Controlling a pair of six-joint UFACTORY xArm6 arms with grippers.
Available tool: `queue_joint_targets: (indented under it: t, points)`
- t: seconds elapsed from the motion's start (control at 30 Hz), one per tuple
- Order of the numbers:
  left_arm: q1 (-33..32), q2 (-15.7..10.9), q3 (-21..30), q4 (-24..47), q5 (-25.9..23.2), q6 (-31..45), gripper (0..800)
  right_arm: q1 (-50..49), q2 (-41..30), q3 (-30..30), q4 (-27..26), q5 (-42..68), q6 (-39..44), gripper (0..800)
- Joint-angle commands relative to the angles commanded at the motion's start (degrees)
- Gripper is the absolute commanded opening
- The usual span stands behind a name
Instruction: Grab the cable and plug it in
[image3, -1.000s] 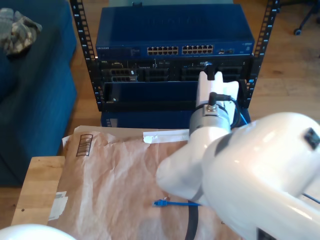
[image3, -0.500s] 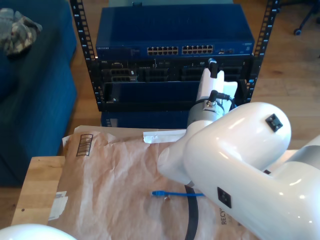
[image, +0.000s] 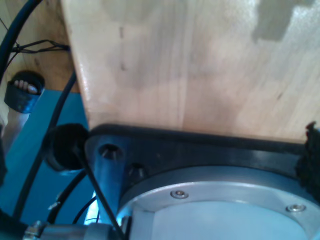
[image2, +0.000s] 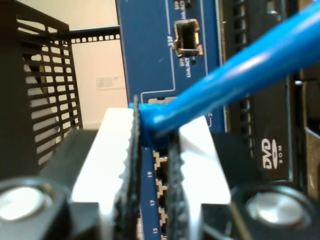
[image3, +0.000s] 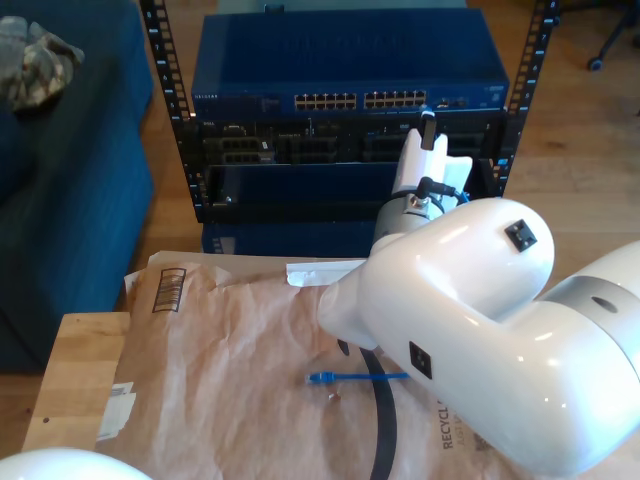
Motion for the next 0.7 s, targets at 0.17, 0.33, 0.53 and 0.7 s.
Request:
queue_joint_targets:
  t: [0.17, 0.33, 0.53, 0.7]
  points:
    - [0.0, 0.0, 0.0, 0.0, 0.0, 0.0, 800, -1.05, 0.0, 0.0, -1.85, 0.0, 0.0, 0]
    - [0.0, 0.0, 0.0, 0.0, 0.0, 0.0, 800, -1.93, 0.09, 0.0, -3.34, 0.0, 0.09, 0]
    - [0.0, 0.0, 0.0, 0.0, 0.0, 0.0, 800, -2.46, 0.09, 0.18, -5.27, 0.0, 0.09, 0]
    - [0.0, 0.0, 0.0, 0.0, 0.0, 0.0, 800, -2.37, 0.09, 0.0, -5.36, 0.09, 0.18, 0]
